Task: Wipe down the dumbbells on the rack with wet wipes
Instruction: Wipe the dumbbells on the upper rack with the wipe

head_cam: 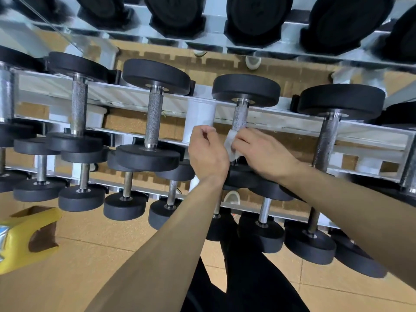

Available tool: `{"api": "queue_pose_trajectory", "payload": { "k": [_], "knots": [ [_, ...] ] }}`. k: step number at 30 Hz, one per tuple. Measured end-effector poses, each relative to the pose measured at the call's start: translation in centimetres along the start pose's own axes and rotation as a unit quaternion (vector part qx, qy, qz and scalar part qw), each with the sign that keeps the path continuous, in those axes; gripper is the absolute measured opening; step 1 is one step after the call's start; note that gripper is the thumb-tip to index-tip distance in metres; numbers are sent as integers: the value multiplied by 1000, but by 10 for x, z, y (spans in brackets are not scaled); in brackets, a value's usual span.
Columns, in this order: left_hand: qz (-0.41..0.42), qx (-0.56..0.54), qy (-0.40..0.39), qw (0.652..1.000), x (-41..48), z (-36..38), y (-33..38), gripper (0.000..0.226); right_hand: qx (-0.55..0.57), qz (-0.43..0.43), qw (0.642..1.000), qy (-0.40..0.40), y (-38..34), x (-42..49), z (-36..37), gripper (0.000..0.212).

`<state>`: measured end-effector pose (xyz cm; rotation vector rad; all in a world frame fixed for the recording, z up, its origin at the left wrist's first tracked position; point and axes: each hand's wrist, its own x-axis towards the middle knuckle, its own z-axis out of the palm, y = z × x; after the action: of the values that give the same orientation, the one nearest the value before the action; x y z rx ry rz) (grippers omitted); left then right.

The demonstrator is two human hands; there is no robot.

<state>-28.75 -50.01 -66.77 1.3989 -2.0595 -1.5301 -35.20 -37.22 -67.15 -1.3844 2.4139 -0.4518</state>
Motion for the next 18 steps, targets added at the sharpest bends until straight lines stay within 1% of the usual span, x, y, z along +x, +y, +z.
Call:
{"api": "queue_pose_trajectory", "payload": {
  "k": [1,2,3,5,7,8,9,10,12,13,14,15,17,18],
  "knots": [
    [1,1,-1,1000,0,0,0,14,3,-17,999,-30,1,-2,-4,29],
    [1,2,-1,1000,0,0,0,14,0,-14,999,-41,6,3,-10,32],
    [0,4,-1,1000,1,0,0,14,-5,2,999,-32,12,11,-13,35],
    [-7,7,-1,1000,2,1,1,14,-2,54,998,33,22,26,-16,37],
    [-13,6,-2,1000,1,0,1,15,14,96,991,88,18,29,-16,30],
    [-12,7,-4,1000,1,0,2,15,28,118,988,92,14,24,-14,28],
    [-12,9,-6,1000,1,0,1,16,35,133,988,72,8,16,-13,31],
    [-11,10,-8,1000,1,1,1,15,34,125,990,56,5,8,-11,35],
    [-10,11,-8,1000,1,0,1,15,35,86,995,34,4,-5,-10,34],
    [-10,12,-8,1000,1,0,2,15,28,73,997,15,5,-7,-14,39],
    [-11,13,-8,1000,1,0,2,15,17,62,998,4,11,-7,-17,49],
    [-12,13,-8,1000,1,0,2,16,-3,43,999,6,15,-4,-22,53],
    [-17,15,-6,1000,1,0,3,16,-20,52,998,2,22,5,-28,35],
    [-19,17,-5,1000,1,0,3,16,-7,76,997,13,22,10,-29,32]
  ]
}}
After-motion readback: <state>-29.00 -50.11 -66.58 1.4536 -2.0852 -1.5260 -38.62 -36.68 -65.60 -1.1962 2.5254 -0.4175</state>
